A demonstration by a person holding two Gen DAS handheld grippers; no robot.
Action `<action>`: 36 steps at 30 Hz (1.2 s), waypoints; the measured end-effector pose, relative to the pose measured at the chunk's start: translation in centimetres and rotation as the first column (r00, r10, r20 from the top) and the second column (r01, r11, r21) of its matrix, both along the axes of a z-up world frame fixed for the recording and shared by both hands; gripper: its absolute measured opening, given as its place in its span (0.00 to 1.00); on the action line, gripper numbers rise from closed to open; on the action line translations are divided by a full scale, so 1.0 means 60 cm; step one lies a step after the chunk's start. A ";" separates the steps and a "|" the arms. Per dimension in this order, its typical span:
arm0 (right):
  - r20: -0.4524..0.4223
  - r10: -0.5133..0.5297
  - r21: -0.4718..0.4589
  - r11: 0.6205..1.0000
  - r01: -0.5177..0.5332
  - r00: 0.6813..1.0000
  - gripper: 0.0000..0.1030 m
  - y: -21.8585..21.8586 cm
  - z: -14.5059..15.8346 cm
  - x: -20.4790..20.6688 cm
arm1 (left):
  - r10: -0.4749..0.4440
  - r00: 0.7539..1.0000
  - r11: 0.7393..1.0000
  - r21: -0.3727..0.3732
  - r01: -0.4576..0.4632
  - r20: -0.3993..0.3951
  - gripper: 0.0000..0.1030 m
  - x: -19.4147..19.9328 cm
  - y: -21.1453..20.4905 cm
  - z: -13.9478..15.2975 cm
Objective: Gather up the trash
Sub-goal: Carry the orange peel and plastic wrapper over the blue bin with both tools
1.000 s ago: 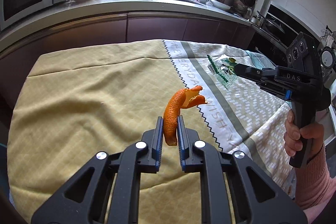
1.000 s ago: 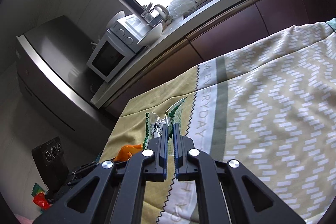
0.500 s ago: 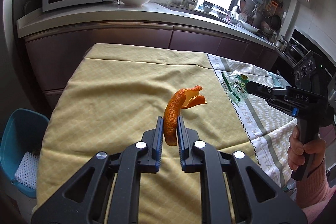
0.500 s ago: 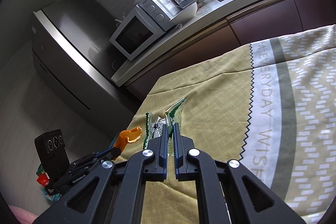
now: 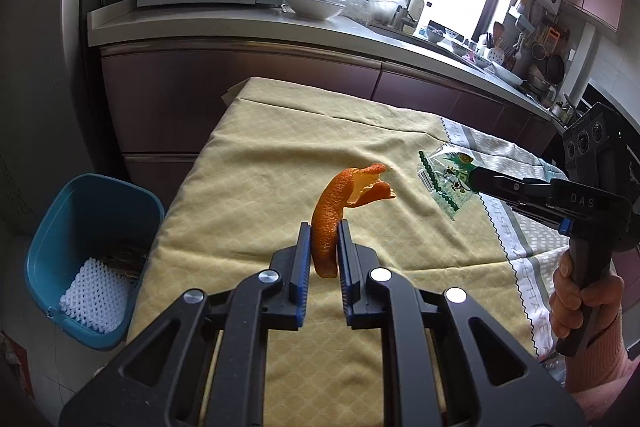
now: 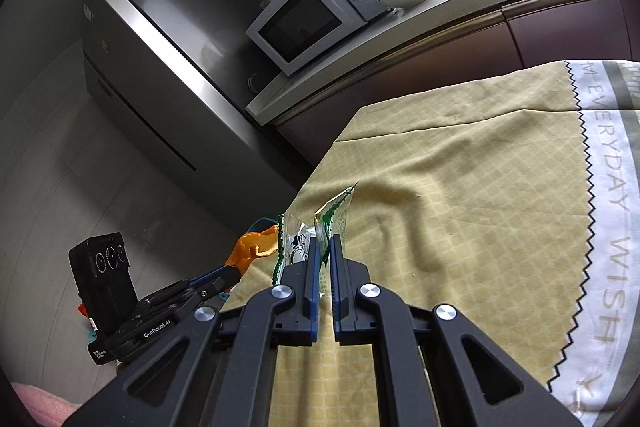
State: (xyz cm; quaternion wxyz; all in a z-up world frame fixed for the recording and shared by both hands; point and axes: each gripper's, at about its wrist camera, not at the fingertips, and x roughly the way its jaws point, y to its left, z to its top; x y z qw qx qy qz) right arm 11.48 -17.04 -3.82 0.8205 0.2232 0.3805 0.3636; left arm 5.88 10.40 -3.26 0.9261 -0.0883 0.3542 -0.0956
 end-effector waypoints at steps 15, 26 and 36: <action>-0.008 0.116 -0.021 0.993 -0.116 0.993 0.04 0.099 0.001 0.007 | 0.119 0.993 0.993 -0.003 -0.119 0.003 0.13 -0.034 0.083 0.004; -0.003 0.217 -0.039 0.975 -0.217 0.976 0.04 0.191 0.009 0.020 | 0.203 0.979 0.979 -0.005 -0.203 0.006 0.13 -0.053 0.142 0.006; -0.010 0.281 -0.061 0.958 -0.281 0.960 0.04 0.261 0.013 0.031 | 0.285 0.959 0.959 -0.006 -0.285 -0.006 0.13 -0.062 0.205 -0.004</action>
